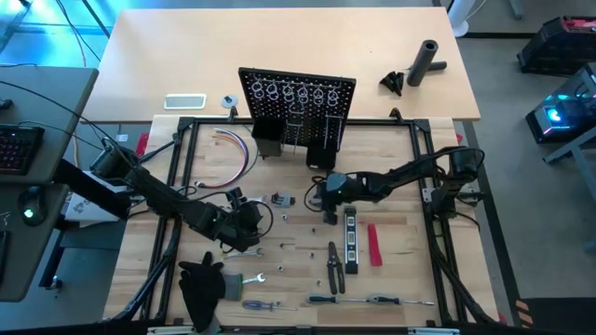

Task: Hang tools onto peg board
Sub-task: Put the socket into the small black bin on the black pegboard

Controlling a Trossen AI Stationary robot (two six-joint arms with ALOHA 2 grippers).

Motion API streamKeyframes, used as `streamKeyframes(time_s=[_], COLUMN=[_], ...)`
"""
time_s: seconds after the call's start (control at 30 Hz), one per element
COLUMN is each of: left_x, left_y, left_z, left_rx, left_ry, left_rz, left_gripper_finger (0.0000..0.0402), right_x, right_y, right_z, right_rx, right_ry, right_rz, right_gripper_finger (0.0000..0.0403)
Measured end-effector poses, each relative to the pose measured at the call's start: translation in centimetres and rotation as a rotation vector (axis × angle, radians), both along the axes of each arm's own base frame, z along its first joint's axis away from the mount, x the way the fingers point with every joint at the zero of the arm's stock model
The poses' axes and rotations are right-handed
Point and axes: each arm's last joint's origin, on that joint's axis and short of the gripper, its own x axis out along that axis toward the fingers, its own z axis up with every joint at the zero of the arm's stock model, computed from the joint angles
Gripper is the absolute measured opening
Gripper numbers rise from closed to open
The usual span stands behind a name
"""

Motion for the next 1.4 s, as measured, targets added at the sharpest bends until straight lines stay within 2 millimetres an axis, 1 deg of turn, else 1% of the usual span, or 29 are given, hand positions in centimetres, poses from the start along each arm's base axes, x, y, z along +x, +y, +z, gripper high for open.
streamKeyframes(time_s=[0.17,0.57,0.67,0.8,0.93,1.17,1.27,1.4], left_x=[0.2,0.3,0.4,0.5,0.5,0.5,0.5,0.5], left_y=[-0.1,-0.1,-0.2,-0.2,-0.2,-0.2,-0.2,-0.2], left_z=[0.1,0.2,0.2,0.3,0.3,0.3,0.3,0.3], left_rx=[-0.004,-0.006,-0.006,-0.007,-0.008,-0.009,-0.009,-0.009], left_ry=[-0.015,-0.03,-0.038,-0.045,-0.046,-0.045,-0.045,-0.045], left_rz=[-0.006,-0.012,-0.016,-0.021,-0.021,-0.022,-0.022,-0.022], left_gripper_finger=[0.0197,0.0197,0.0197,0.0197,0.0197,0.0197,0.0197,0.0197], right_x=[0.3,0.4,0.6,0.7,0.7,0.8,0.8,0.7], right_y=[0.2,-0.1,-0.1,0.0,-0.2,-0.2,-0.2,-0.1], right_z=[0.3,0.5,0.0,-1.3,-1.3,-1.3,-1.3,-1.3], right_rx=[-0.006,-0.011,-0.001,0.014,0.003,0.003,0.003,0.007], right_ry=[-0.044,-0.068,-0.073,-0.048,-0.047,-0.055,-0.054,-0.048], right_rz=[0.015,0.005,0.005,0.011,-0.045,-0.049,-0.049,-0.039], right_gripper_finger=[0.0114,0.0114,0.0114,0.0114,0.0114,0.0114,0.01,0.0053])
